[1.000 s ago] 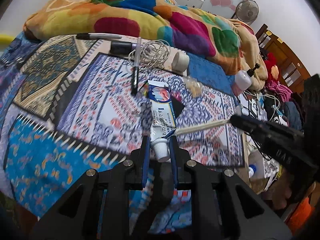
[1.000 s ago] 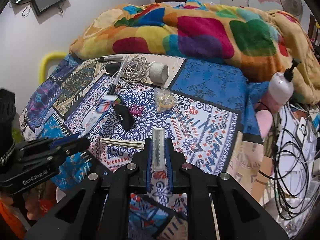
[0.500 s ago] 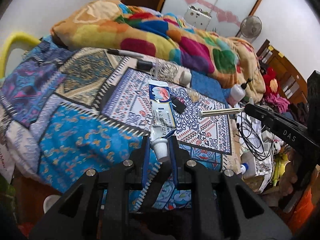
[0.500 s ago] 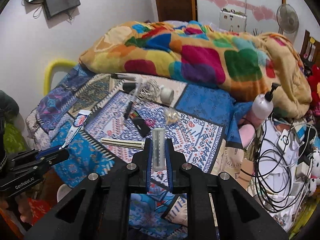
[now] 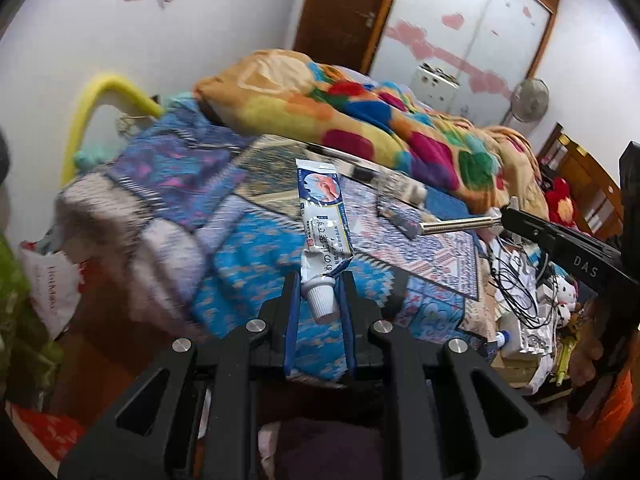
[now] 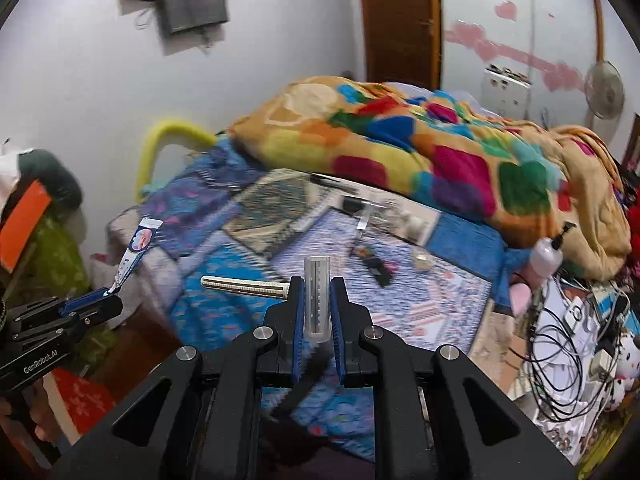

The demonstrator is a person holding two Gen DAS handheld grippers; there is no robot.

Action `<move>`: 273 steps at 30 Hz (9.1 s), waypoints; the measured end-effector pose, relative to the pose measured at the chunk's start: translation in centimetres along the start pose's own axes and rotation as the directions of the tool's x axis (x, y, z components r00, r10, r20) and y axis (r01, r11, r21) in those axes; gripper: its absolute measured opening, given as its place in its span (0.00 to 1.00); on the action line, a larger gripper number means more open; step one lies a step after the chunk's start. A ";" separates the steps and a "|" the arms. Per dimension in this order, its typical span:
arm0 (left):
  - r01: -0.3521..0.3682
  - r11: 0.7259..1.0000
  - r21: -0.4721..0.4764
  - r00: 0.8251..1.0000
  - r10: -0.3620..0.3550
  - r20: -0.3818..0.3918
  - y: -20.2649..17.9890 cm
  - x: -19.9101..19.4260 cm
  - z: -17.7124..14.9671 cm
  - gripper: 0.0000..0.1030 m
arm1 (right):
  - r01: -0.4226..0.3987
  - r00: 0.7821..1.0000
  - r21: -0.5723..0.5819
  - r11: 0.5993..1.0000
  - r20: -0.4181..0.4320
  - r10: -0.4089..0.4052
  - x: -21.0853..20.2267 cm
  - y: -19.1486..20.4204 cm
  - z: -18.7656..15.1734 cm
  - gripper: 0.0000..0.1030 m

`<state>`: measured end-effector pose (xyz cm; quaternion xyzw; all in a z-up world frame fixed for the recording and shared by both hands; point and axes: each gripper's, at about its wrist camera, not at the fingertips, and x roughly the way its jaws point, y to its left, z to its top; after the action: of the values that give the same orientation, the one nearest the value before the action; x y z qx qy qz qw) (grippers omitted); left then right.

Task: Collect trash
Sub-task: 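Carry the tube and razor in both grippers over the white bucket, then open both grippers to drop the tube and razor into the bucket, then move both open grippers back over the items on the bed, then grasp the clear plastic bag with the right gripper while the left grasps a small pink-tipped pin, then carry the bag and pin in both grippers over the white bucket, then open both grippers to drop the bag and pin into the bucket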

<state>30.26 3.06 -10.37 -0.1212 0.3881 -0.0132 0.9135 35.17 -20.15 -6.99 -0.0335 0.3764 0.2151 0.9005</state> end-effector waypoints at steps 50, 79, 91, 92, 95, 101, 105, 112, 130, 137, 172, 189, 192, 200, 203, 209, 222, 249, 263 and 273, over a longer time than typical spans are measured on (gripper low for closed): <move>-0.346 0.853 -0.391 0.868 0.133 -0.479 27.7 7.7 -20.6 0.18 | -0.355 0.785 -0.399 0.845 -0.619 0.037 23.7 31.9 -15.7 0.11; -0.364 0.854 -0.371 0.923 0.279 -0.264 23.1 -2.4 -14.0 0.22 | -0.408 0.869 -0.341 0.847 -0.430 0.245 13.3 27.8 -8.9 0.41; -0.321 0.920 -0.225 0.946 0.324 -0.027 13.0 -7.8 -7.1 0.29 | -0.373 0.926 -0.276 0.886 -0.176 0.335 3.8 21.3 -3.4 0.41; -0.312 0.926 -0.211 0.948 0.317 -0.011 11.9 -7.9 -6.5 0.30 | -0.365 0.930 -0.270 0.891 -0.161 0.332 3.3 20.5 -3.1 0.41; -0.289 0.940 -0.178 0.955 0.298 0.020 9.1 -7.6 -5.3 0.30 | -0.341 0.940 -0.250 0.906 -0.121 0.320 2.0 18.0 -2.4 0.41; -0.200 0.972 -0.125 0.976 0.209 0.060 3.2 -5.8 -2.9 0.33 | -0.276 0.961 -0.203 0.939 -0.042 0.274 -0.5 11.3 -1.3 0.41; -0.144 0.986 -0.078 0.987 0.150 0.065 -0.9 -3.2 -1.4 0.38 | -0.197 0.979 -0.169 0.966 0.011 0.202 -1.8 6.3 -0.7 0.41; -0.080 0.997 0.012 0.996 0.080 0.031 -6.8 2.0 1.0 0.38 | -0.061 0.997 -0.090 0.994 0.043 0.065 -2.1 -2.0 -0.4 0.41; 0.025 0.987 0.161 0.987 0.001 -0.160 -14.3 19.7 4.0 0.38 | 0.066 0.992 0.060 0.996 -0.107 -0.059 5.8 -15.2 -1.1 0.41; 0.062 0.981 0.182 0.971 -0.017 -0.240 -13.5 27.2 4.1 0.38 | 0.025 0.983 0.076 0.997 -0.183 -0.011 11.2 -16.8 -0.8 0.41; 0.066 0.981 0.185 0.987 -0.037 -0.158 -13.6 30.1 4.8 0.03 | 0.030 0.972 0.116 0.993 -0.235 -0.001 18.6 -17.7 0.7 0.27; 0.102 0.979 0.176 0.995 -0.098 -0.031 -16.8 18.3 9.8 0.03 | 0.024 0.990 0.065 0.998 -0.142 -0.014 10.1 -14.1 2.6 0.27; 0.081 0.982 0.170 0.997 -0.079 -0.021 -15.8 16.1 9.3 0.03 | 0.013 0.992 0.047 0.999 -0.123 -0.007 8.6 -12.6 2.9 0.27; 0.027 0.988 0.150 0.999 -0.030 0.017 -12.4 10.0 7.8 0.03 | -0.039 0.996 -0.007 0.999 -0.084 0.038 4.9 -7.9 3.2 0.27; -0.001 0.989 0.149 0.999 -0.005 0.040 -10.9 7.4 7.0 0.03 | -0.057 0.996 -0.035 0.998 -0.075 0.054 3.7 -5.6 3.1 0.27; -0.058 0.993 0.103 0.997 0.051 0.062 -6.7 3.2 5.1 0.03 | -0.104 0.992 -0.089 0.991 -0.074 0.098 2.3 -0.8 2.3 0.27; -0.186 0.983 -0.006 0.982 0.186 0.044 2.9 -3.4 -0.8 0.03 | -0.231 0.970 -0.203 0.952 -0.127 0.208 2.2 9.9 -0.5 0.27; -0.331 0.886 -0.324 0.913 0.214 -0.347 22.9 4.6 -16.2 0.03 | -0.437 0.812 -0.361 0.824 -0.553 0.189 18.1 27.4 -10.3 0.27; -0.367 0.823 -0.434 0.878 0.153 -0.453 27.7 10.1 -19.9 0.03 | -0.480 0.715 -0.339 0.809 -0.686 0.137 24.3 31.1 -13.8 0.27; -0.433 0.823 -0.367 0.851 0.239 -0.468 27.8 8.6 -19.0 0.20 | -0.497 0.695 -0.308 0.811 -0.700 0.161 24.5 31.3 -13.3 0.52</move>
<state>20.77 25.01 -35.62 -0.2563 0.5745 0.2193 0.7458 28.73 14.14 -30.23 -0.2547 0.5967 0.4386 0.6218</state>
